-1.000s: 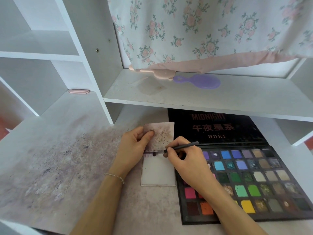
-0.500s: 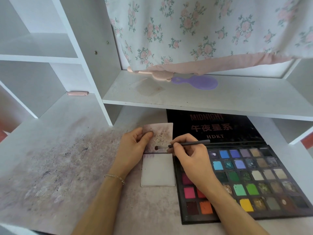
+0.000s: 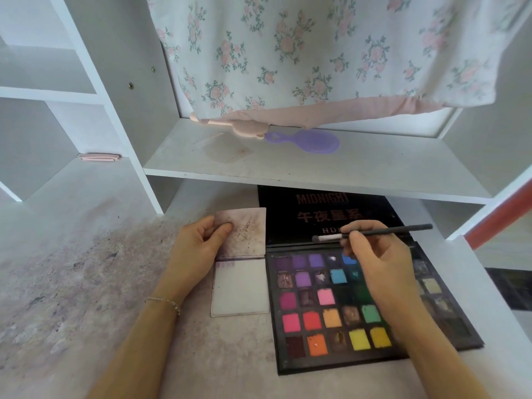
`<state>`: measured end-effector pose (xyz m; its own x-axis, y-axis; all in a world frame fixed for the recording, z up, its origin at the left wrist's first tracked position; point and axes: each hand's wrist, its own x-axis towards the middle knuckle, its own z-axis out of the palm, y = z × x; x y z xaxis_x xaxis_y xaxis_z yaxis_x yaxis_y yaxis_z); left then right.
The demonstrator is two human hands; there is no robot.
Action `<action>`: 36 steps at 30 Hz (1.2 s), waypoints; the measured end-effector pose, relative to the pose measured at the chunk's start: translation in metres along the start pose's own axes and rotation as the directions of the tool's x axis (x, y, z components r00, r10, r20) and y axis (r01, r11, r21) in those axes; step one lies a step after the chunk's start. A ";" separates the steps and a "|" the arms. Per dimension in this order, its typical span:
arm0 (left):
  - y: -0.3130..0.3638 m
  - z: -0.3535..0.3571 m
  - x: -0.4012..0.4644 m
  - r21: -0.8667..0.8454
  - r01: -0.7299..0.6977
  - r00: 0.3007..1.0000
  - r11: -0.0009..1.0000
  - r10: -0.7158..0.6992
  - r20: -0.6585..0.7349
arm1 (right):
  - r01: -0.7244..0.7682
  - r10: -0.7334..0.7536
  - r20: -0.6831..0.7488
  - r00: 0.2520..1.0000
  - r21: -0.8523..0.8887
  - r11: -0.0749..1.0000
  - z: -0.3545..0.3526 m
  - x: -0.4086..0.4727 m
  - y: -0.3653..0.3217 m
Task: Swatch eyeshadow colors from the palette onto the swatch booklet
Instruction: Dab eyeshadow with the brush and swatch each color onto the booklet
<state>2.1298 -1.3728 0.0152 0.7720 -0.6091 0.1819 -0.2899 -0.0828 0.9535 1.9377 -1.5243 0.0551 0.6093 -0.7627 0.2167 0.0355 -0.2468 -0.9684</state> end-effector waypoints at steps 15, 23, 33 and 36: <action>0.002 0.002 -0.002 0.017 -0.036 0.999 0.999 0.036 -0.022 | 0.009 -0.029 -0.063 0.998 -0.293 0.956 -0.033 0.002 0.034; 0.004 0.004 -0.002 0.003 -0.052 0.999 0.999 0.052 -0.015 | 0.030 -0.046 -0.042 0.998 -0.324 0.946 -0.035 0.002 0.036; 0.003 0.002 -0.002 0.014 -0.050 0.999 0.999 0.050 -0.013 | 0.050 -0.062 -0.028 0.998 -0.313 0.948 -0.037 0.004 0.038; 0.002 0.002 -0.002 0.024 -0.040 0.999 0.999 0.040 -0.014 | 0.075 -0.081 -0.004 0.997 -0.324 0.943 -0.037 0.003 0.037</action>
<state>2.1267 -1.3728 0.0166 0.7675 -0.6009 0.2233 -0.3338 -0.0772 0.9395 1.9119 -1.5574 0.0248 0.6010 -0.7428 0.2950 -0.1771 -0.4837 -0.8571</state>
